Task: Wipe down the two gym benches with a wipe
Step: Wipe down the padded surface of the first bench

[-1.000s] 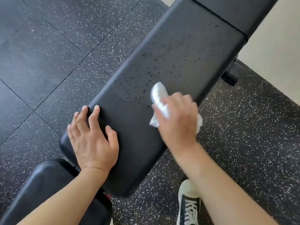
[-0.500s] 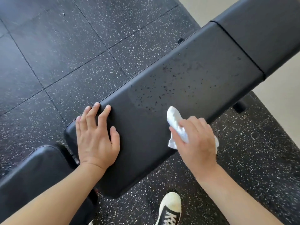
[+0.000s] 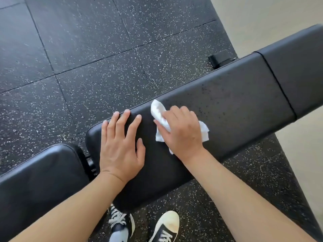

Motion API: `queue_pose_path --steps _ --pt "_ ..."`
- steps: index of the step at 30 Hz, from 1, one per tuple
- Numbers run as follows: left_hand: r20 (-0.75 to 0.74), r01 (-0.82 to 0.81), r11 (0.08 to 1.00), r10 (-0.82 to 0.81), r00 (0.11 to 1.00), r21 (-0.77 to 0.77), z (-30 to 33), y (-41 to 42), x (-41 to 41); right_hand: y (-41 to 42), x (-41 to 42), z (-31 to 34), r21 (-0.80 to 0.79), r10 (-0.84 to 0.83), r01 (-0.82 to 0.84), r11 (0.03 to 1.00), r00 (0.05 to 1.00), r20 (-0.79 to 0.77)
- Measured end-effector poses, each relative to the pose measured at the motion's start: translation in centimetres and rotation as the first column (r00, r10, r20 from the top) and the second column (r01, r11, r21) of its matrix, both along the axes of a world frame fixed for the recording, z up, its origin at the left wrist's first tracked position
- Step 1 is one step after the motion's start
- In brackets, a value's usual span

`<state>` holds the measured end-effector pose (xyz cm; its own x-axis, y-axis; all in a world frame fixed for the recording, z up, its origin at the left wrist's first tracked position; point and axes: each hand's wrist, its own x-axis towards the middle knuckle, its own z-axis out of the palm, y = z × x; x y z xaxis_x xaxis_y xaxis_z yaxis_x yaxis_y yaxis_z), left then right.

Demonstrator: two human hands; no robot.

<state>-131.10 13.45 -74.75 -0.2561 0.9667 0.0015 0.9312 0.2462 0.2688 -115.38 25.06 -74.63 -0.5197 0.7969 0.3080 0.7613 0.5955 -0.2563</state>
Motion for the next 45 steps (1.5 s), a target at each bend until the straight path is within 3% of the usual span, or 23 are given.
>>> queue_pose_path --steps 6,10,16,19,23,28,35,38,41,45 --pt "0.010 0.005 1.000 -0.005 1.000 -0.014 -0.1 0.2 -0.3 5.1 -7.2 0.4 -0.029 -0.024 0.026 0.999 0.998 0.057" --pt "0.021 0.015 1.000 -0.015 1.000 -0.006 -0.2 0.0 -0.3 -1.8 -1.1 0.4 -0.087 -0.059 0.062 0.994 0.998 0.038" --pt "0.024 0.018 0.999 -0.017 1.000 -0.035 -0.2 0.1 -0.4 -9.4 9.1 -0.1 -0.134 0.000 0.029 0.991 0.978 0.210" --pt "0.025 0.024 0.999 -0.024 0.999 -0.030 -0.3 0.1 -0.5 -6.4 6.6 0.0 -0.077 0.037 -0.022 0.997 0.980 0.197" --pt "0.016 0.028 0.999 -0.027 0.999 -0.036 -0.2 0.0 -0.4 1.7 -1.5 0.3 -0.033 -0.031 0.034 0.999 0.995 0.098" --pt "0.012 0.014 0.999 -0.014 1.000 -0.033 0.2 0.3 -0.3 8.2 -9.4 0.7 -0.160 -0.032 0.056 0.986 0.989 0.145" --pt "-0.016 -0.001 1.000 0.001 1.000 -0.010 0.0 0.2 0.0 5.5 -2.8 1.4 -0.127 0.209 -0.205 0.971 0.978 0.019" --pt "-0.032 -0.002 1.000 0.003 0.999 0.008 -0.1 0.3 0.1 10.6 1.7 1.3 -0.096 -0.034 0.042 0.995 0.996 0.080" --pt "-0.037 -0.007 1.000 0.007 0.999 -0.006 -0.1 0.3 0.1 12.3 0.5 1.0 -0.113 -0.251 0.272 0.956 0.952 0.175" --pt "-0.019 -0.009 1.000 0.009 1.000 -0.025 0.1 0.2 0.1 4.8 -6.7 1.2 -0.155 -0.016 0.031 0.987 0.995 0.098"
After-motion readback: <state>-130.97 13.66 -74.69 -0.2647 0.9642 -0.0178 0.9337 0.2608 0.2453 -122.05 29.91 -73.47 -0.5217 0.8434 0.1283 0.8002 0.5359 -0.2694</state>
